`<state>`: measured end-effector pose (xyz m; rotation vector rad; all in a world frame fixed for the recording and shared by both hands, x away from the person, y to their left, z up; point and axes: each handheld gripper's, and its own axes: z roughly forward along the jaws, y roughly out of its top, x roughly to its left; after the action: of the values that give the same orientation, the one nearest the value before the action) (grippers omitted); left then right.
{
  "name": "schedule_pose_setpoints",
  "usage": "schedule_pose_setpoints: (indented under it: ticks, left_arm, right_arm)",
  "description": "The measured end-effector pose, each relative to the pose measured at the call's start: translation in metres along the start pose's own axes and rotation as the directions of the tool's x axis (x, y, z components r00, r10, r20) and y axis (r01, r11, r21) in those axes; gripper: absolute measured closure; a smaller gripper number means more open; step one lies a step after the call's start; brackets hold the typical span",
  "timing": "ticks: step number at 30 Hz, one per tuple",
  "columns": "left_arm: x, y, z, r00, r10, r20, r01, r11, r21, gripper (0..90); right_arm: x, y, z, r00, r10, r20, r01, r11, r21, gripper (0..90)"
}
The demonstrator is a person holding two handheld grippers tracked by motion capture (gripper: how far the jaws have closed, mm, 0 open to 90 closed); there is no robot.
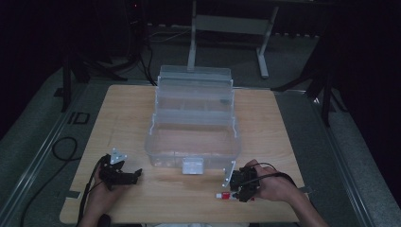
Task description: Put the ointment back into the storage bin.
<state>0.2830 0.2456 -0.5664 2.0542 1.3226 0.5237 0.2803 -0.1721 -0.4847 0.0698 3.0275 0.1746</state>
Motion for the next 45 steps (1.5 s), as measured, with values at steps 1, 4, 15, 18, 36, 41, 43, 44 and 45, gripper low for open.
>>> schedule_pose_setpoints:
  ticks: [1, 4, 15, 18, 36, 41, 43, 44, 45]
  left_arm:
    - [0.0, 0.0, 0.0, 1.0, 0.0, 0.0, 0.0, 1.0, 0.0, 3.3]
    - [0.0, 0.0, 0.0, 1.0, 0.0, 0.0, 0.0, 1.0, 0.0, 3.3]
    - [0.0, 0.0, 0.0, 1.0, 0.0, 0.0, 0.0, 1.0, 0.0, 3.3]
    - [0.0, 0.0, 0.0, 1.0, 0.0, 0.0, 0.0, 1.0, 0.0, 3.3]
    - [0.0, 0.0, 0.0, 1.0, 0.0, 0.0, 0.0, 1.0, 0.0, 3.3]
    - [0.0, 0.0, 0.0, 1.0, 0.0, 0.0, 0.0, 1.0, 0.0, 3.3]
    - [0.0, 0.0, 0.0, 1.0, 0.0, 0.0, 0.0, 1.0, 0.0, 3.3]
    - [0.0, 0.0, 0.0, 1.0, 0.0, 0.0, 0.0, 1.0, 0.0, 3.3]
    - [0.0, 0.0, 0.0, 1.0, 0.0, 0.0, 0.0, 1.0, 0.0, 3.3]
  right_arm:
    - [0.001, 0.001, 0.001, 1.0, -0.008, -0.002, 0.008, 1.0, 0.002, 49.7]
    - [0.002, 0.004, 0.005, 0.9994, -0.027, -0.021, 0.027, 1.0, 0.008, 51.1]
    - [0.005, 0.01, 0.02, 0.9972, -0.059, -0.047, 0.061, 0.997, 0.055, 56.5]
    - [0.005, 0.012, 0.024, 0.9962, -0.07, -0.051, 0.074, 0.995, 0.073, 59.4]
    - [0.006, 0.015, 0.034, 0.9932, -0.083, -0.082, 0.091, 0.991, 0.101, 69.4]
    - [0.005, 0.014, 0.034, 0.9927, -0.083, -0.087, 0.092, 0.99, 0.107, 69.8]
    - [0.005, 0.014, 0.033, 0.9924, -0.083, -0.091, 0.093, 0.99, 0.108, 69.9]
    - [0.005, 0.014, 0.033, 0.9924, -0.083, -0.091, 0.093, 0.99, 0.108, 69.9]
    - [0.005, 0.013, 0.032, 0.9923, -0.084, -0.092, 0.094, 0.99, 0.107, 69.9]
